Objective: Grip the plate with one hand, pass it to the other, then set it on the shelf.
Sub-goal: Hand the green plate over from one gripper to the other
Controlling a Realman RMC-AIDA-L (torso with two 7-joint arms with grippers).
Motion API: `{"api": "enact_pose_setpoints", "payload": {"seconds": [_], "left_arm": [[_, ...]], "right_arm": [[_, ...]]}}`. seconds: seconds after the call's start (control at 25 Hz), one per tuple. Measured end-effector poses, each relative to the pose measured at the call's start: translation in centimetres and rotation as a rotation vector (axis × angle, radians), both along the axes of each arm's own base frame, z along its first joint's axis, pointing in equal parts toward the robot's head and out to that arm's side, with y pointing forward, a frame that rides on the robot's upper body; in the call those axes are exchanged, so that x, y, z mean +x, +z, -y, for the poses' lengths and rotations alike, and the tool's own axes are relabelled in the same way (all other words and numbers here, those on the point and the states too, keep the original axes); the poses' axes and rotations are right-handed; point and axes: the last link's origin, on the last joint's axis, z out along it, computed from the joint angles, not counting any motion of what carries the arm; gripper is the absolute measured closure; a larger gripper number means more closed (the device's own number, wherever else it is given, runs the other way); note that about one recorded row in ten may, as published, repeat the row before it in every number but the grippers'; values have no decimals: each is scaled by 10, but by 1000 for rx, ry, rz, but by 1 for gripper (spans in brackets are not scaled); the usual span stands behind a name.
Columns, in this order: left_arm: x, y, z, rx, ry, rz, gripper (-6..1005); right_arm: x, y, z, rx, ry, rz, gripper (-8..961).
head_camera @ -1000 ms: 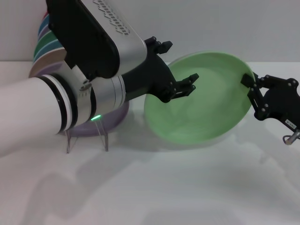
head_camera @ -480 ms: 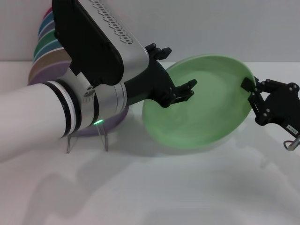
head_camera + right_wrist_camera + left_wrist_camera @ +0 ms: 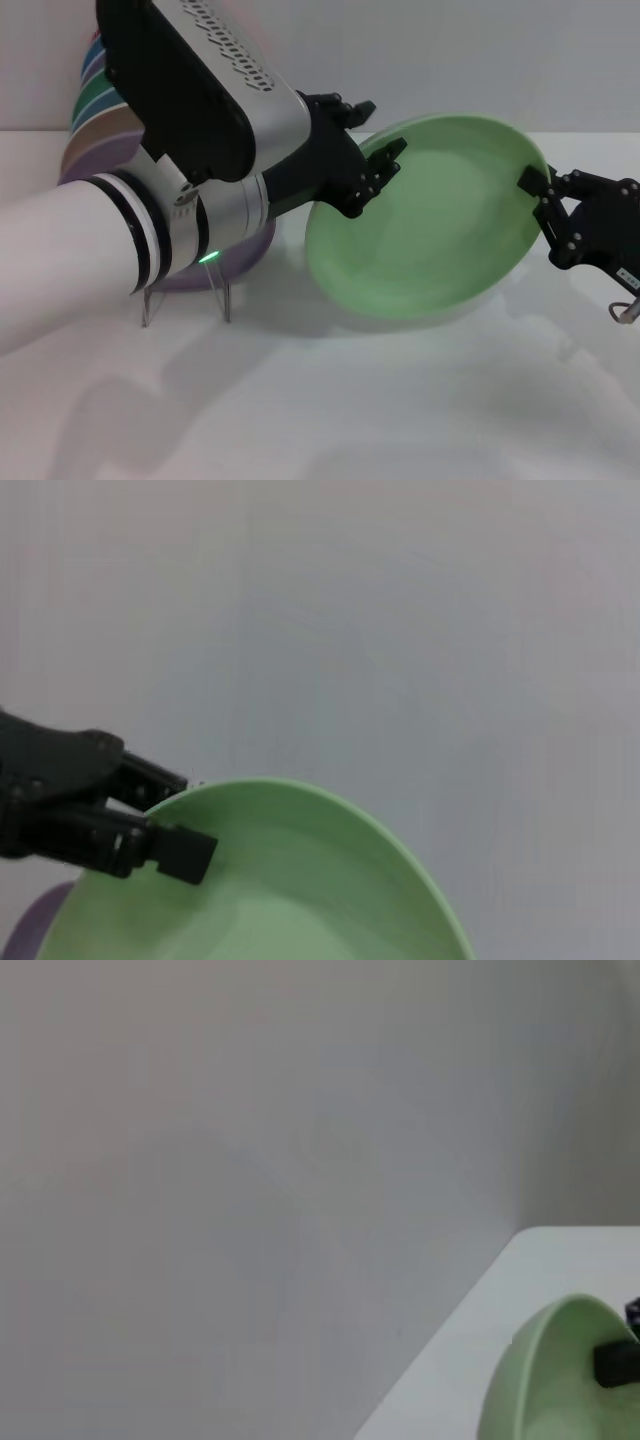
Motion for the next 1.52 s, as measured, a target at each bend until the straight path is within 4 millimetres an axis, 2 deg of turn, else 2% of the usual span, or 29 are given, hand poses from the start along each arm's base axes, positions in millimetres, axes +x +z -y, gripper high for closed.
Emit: {"api": "enact_pose_setpoints", "payload": {"seconds": [0.32,0.68,0.88,1.08,1.12,1.2,1.28,1.32,1.36,1.44,1.52], "left_arm": [[4,-8,3,-28,-35,-45,718],[8,-7,1,9,-76,-61,922],[12,-4,0,32,-103,-63,921],[13,1,-5,72,-116,-50,921],[12,6,-7,113,-125,-38,921],[10,10,-9,162,-141,-34,921],[8,15,-10,213,-158,-30,922],[5,20,-12,307,-192,-27,922],[5,20,-12,307,-192,-27,922],[1,21,-11,416,-238,-25,922],[-5,24,-4,657,-340,-28,920]], "right_arm": [[0,3,0,5,2,-8,916],[-2,3,3,5,21,-25,915],[-4,1,8,1,33,-56,915],[-4,5,10,-12,14,-124,771],[0,14,18,9,7,-195,742],[1,18,22,27,5,-225,652],[11,32,34,98,-23,-298,562],[23,42,44,171,-77,-352,517],[23,42,44,171,-77,-352,491],[35,49,50,231,-136,-393,440],[46,53,54,284,-196,-425,389]]}}
